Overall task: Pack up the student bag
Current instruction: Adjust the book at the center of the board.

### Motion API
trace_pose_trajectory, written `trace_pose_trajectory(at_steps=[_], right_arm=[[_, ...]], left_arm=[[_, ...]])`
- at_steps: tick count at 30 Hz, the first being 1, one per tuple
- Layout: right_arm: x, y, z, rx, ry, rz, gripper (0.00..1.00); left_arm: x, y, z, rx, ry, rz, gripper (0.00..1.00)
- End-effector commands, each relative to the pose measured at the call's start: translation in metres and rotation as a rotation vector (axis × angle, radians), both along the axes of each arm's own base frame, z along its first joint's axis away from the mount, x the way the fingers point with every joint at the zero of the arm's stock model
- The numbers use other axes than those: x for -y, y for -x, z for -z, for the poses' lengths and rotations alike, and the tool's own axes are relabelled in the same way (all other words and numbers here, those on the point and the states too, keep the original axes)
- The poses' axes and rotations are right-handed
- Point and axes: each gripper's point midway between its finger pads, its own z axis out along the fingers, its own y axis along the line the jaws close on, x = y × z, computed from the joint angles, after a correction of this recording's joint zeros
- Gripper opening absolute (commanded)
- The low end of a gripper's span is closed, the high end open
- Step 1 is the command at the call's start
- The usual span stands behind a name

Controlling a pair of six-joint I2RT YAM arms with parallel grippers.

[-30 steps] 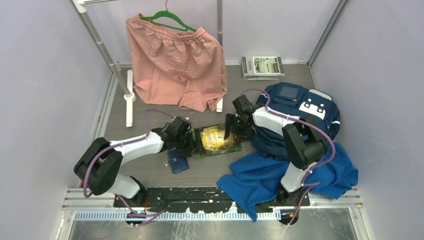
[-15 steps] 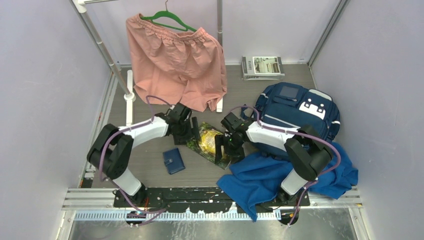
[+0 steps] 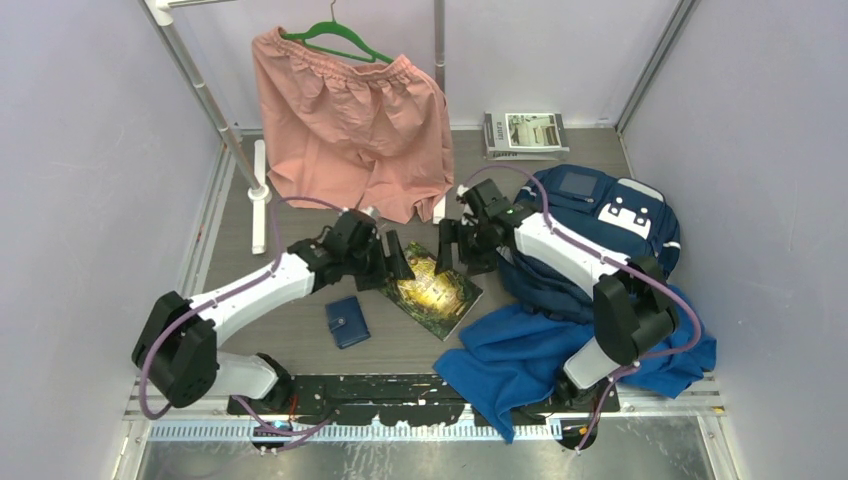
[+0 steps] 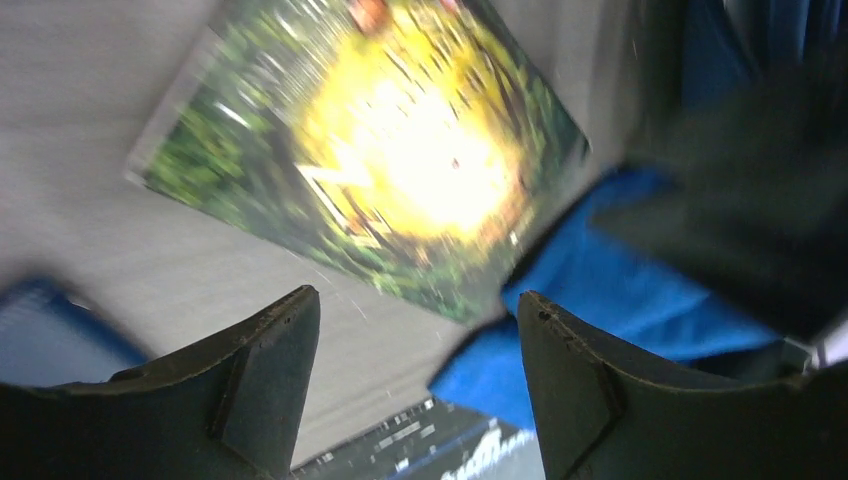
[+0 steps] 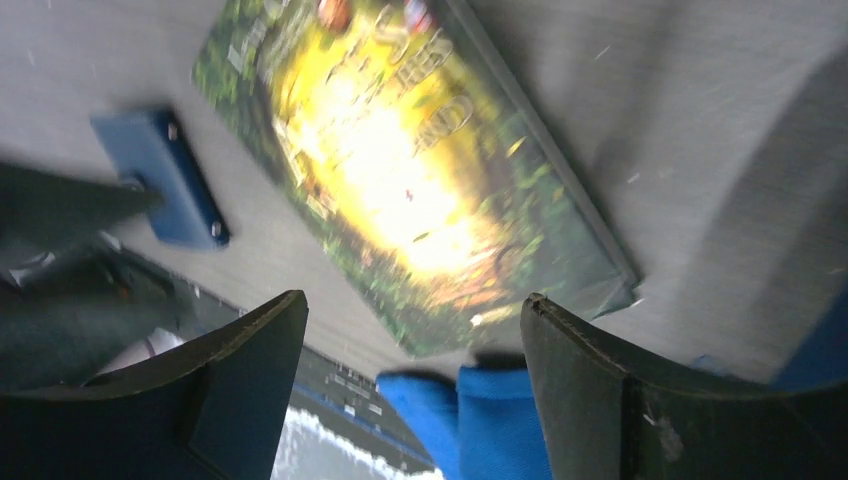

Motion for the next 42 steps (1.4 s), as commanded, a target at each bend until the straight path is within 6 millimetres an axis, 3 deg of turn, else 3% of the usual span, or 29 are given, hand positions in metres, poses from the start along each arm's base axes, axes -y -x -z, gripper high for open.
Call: trace_pose_trajectory(at_steps=[1, 3, 6, 10, 15, 20, 24, 26, 28, 32, 36, 39, 42], right_arm=[[0.013, -0.056, -0.004, 0.085, -0.027, 0.165, 0.84], [0.016, -0.067, 0.006, 0.074, -0.02, 0.196, 0.84], [0.02, -0.068, 0.026, 0.033, 0.026, 0.195, 0.83], [0.023, -0.052, 0.051, -0.032, 0.039, 0.194, 0.82], [0.023, -0.023, 0.064, -0.092, 0.032, 0.179, 0.82], [-0.007, 0.01, 0.058, -0.097, 0.014, 0.113, 0.82], [-0.049, 0.043, 0.049, -0.092, -0.039, 0.019, 0.8], [-0.071, 0.062, 0.041, -0.095, -0.086, -0.055, 0.8], [-0.08, 0.074, 0.036, -0.073, -0.089, -0.105, 0.8], [-0.06, 0.063, 0.029, 0.023, -0.002, -0.094, 0.83], [-0.032, 0.034, 0.014, 0.135, 0.091, -0.049, 0.84], [-0.007, 0.007, 0.013, 0.163, 0.138, 0.063, 0.84], [0.004, -0.021, 0.013, 0.165, 0.089, 0.13, 0.84]], left_arm=[[0.024, 0.046, 0.007, -0.069, 0.044, 0.069, 0.74], [0.024, 0.052, 0.021, -0.109, 0.051, 0.049, 0.75], [0.019, 0.054, 0.038, -0.116, 0.06, 0.006, 0.77], [0.013, 0.045, 0.055, -0.124, 0.062, -0.014, 0.78], [0.032, 0.028, 0.065, -0.144, 0.104, 0.039, 0.77], [0.017, -0.013, 0.063, -0.164, 0.177, 0.002, 0.74], [0.006, -0.048, 0.042, -0.111, 0.152, 0.017, 0.74], [0.006, -0.057, 0.034, -0.097, 0.125, 0.04, 0.74], [0.006, -0.062, 0.029, -0.084, 0.108, 0.051, 0.74], [0.006, -0.065, 0.018, -0.057, 0.103, 0.068, 0.74], [0.002, -0.06, -0.001, -0.017, 0.09, 0.089, 0.72], [-0.016, -0.047, -0.02, 0.008, -0.018, 0.082, 0.73], [-0.034, -0.026, -0.023, -0.006, -0.068, 0.041, 0.73]])
